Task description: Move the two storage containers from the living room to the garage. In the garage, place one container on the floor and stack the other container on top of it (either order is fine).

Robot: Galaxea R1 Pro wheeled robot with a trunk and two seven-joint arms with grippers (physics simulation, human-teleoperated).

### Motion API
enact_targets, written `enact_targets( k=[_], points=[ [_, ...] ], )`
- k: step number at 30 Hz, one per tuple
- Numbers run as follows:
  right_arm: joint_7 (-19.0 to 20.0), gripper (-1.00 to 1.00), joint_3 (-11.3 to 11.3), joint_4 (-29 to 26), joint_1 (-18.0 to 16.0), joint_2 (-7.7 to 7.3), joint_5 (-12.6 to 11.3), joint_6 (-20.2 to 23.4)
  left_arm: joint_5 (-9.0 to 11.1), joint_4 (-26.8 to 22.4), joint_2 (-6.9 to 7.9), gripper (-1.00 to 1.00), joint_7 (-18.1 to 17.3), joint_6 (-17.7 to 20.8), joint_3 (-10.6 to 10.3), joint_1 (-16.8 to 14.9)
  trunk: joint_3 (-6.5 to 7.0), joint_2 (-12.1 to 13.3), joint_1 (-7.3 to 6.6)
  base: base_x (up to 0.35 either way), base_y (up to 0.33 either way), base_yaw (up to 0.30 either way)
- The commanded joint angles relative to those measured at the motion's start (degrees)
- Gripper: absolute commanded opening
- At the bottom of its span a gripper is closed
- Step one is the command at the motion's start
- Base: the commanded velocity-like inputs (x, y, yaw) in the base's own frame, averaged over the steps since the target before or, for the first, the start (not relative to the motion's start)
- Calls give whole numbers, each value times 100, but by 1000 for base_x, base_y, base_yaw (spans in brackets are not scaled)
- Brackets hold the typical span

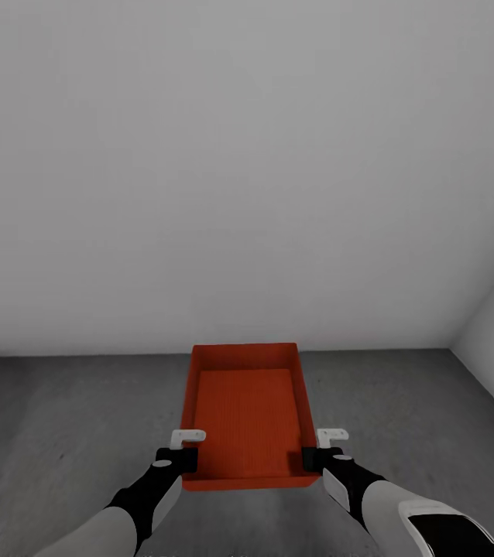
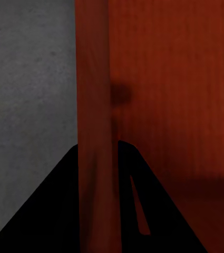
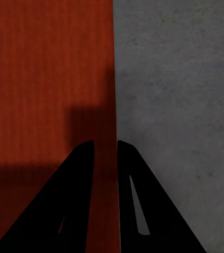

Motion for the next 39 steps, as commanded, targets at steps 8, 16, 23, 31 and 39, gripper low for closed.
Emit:
enact_targets(
  k=[8, 16, 23, 31, 39],
  points=[
    [-295, -100, -143, 18, -2, -9, -41, -8, -75, -26, 8, -100, 141, -204, 63, -6, -85, -12, 3, 0, 0, 0],
    [-295, -100, -142, 18, -2, -9, -41, -8, -75, -14, 8, -100, 141, -204, 58, -6, -158, -12, 3, 0, 0, 0],
    [-295, -100, -140, 18, -3, -9, -41, -8, -75, -6, 8, -100, 141, -204, 57, -6, -222, -12, 3, 0, 0, 0],
    [-295, -100, -143, 18, -2, -9, -41, -8, -75, 2, 8, -100, 141, -204, 63, -6, -295, -12, 3, 0, 0, 0],
    [-295, -100, -144, 18, -2, -9, -41, -8, -75, 3, 8, -100, 141, -204, 62, -6, -368, -12, 3, 0, 0, 0]
  ],
)
